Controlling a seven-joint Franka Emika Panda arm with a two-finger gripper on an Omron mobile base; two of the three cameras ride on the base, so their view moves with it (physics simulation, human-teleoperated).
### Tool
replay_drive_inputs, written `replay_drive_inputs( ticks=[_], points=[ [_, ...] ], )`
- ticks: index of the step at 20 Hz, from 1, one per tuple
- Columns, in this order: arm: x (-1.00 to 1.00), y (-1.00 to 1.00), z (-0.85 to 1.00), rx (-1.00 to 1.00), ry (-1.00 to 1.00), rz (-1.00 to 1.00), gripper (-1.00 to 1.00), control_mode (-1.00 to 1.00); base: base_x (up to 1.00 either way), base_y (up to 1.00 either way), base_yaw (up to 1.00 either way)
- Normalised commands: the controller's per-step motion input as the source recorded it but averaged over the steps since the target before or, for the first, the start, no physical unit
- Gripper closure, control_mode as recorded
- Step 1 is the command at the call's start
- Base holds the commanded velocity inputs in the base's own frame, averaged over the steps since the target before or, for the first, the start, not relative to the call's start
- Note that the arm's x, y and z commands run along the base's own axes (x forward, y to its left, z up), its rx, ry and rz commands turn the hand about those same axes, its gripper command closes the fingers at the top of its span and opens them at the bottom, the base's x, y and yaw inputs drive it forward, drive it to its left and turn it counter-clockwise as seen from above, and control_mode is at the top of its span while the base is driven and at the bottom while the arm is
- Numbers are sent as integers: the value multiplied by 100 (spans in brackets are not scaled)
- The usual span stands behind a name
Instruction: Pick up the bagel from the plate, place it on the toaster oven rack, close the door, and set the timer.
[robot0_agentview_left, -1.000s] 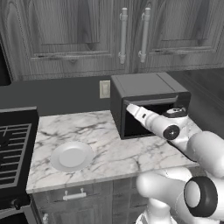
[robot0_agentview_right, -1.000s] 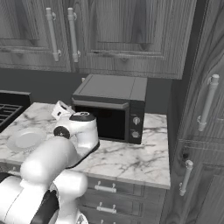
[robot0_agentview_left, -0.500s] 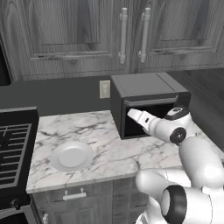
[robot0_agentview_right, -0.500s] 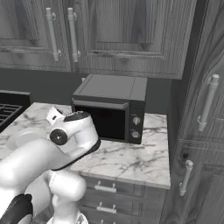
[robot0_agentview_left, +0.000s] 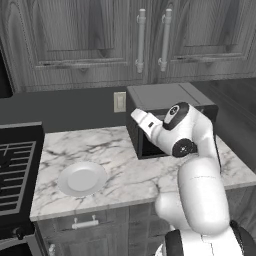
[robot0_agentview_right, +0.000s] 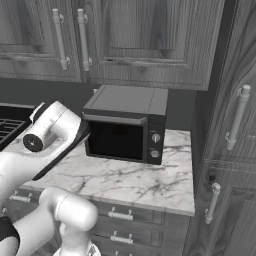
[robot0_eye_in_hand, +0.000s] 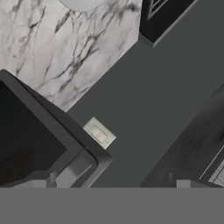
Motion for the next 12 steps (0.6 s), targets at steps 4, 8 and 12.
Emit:
replay_drive_inputs(
  ticks=[4,8,12],
  points=[
    [-13,24,100,13,2,0,-100,-100,0,0,0],
    [-29,14,100,18,0,0,-100,-100,0,0,0],
    [-38,15,100,18,-1,0,-100,-100,0,0,0]
  ],
)
